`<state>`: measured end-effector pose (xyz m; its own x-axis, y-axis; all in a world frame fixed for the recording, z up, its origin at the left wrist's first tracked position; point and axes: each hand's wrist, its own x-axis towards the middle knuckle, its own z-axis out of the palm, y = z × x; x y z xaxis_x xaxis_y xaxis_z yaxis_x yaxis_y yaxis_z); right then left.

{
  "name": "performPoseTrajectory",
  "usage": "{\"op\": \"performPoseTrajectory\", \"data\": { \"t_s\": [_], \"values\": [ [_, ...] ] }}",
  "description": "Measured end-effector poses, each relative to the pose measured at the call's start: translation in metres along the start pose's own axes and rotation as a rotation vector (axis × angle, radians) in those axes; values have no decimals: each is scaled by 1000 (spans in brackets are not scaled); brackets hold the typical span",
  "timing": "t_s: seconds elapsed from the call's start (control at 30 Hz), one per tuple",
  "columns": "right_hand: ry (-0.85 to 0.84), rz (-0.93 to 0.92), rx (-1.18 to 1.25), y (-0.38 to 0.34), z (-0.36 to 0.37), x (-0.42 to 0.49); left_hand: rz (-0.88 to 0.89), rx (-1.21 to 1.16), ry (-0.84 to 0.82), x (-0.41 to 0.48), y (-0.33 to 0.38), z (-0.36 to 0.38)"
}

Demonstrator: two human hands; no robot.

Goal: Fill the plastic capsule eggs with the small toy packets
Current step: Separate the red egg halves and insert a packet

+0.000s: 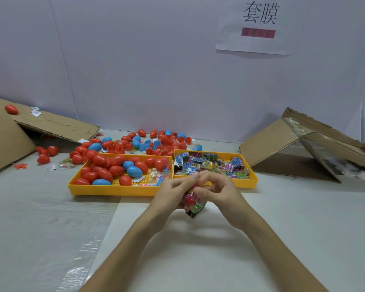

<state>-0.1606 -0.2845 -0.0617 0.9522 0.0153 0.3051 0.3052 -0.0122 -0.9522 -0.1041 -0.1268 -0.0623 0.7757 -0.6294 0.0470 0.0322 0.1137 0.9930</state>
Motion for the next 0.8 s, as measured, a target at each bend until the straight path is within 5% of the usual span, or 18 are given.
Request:
{"op": "performPoseTrajectory", "data": {
  "t_s": [0.3,0.8],
  "values": [
    [221,-34,-77,1,-2,2,56,-93,54,1,0,1],
    [309,-62,-51,-1,-3,2,188,-24,41,-2,2,1]
  ]
}}
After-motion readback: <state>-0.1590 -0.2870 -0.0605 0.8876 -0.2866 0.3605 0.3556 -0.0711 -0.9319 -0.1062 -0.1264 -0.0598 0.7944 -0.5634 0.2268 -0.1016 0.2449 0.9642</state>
